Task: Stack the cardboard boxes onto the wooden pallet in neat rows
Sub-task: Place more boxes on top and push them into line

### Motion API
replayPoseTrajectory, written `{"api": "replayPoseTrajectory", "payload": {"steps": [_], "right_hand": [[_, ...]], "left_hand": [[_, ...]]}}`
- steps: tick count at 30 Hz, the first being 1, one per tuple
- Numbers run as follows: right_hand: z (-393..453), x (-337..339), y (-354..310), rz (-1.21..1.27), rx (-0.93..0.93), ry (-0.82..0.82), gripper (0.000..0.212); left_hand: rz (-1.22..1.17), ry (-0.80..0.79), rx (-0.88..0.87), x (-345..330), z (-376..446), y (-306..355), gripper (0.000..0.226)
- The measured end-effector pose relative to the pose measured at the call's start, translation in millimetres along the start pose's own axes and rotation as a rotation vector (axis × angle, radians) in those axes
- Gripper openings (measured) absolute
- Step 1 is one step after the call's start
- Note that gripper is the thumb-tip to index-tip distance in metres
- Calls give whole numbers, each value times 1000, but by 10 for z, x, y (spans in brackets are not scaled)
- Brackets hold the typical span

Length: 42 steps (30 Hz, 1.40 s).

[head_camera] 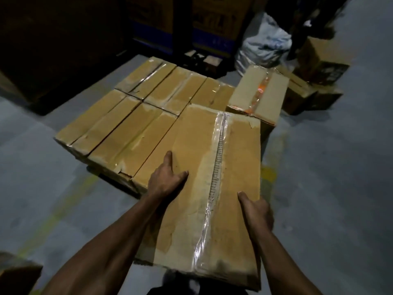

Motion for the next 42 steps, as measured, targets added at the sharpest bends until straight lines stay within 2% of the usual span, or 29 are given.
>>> {"api": "replayPoseTrajectory", "payload": {"steps": [3, 7, 9, 15, 24, 26, 29, 32, 37, 42], "right_hand": [[259, 7, 40, 15, -59, 27, 70], [645, -37, 47, 74, -99, 13, 49], [852, -75, 41, 100, -119, -11, 50], [1464, -221, 71, 116, -185, -17, 72], [1906, -404, 165, 143, -189, 21, 68], [1968, -473, 169, 138, -173, 34, 62], [2065, -667, 235, 195, -173, 13, 52], [2141, -868, 373, 179, -190, -8, 67], [2175, -936, 360, 145, -126, -19, 81], [2091, -875, 393, 127, -143, -40, 86]], "left_hand": [[38, -36, -59, -165, 270, 203, 97], [65, -49, -77, -376, 641, 431, 94], [72, -60, -83, -487, 829, 550, 94], [93, -102, -18, -843, 1340, 760, 97], [152, -85, -3, -1240, 1819, 865, 91], [150, -78, -4, -1306, 1895, 868, 88], [147, -167, -13, -1466, 2006, 847, 98], [209, -238, -17, -1593, 2043, 782, 106], [256, -274, -64, -1638, 2118, 665, 116], [252, -275, -53, -1629, 2014, 645, 105]]}}
Point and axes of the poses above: each hand's wrist, its own z-axis towards the middle knuckle, its own x-axis out of the back of the hand, y = z × x, the point moved 5 cm from there along z, towards the middle knuckle, and after that the axes turned 7 degrees about z, right-handed, at the moved point
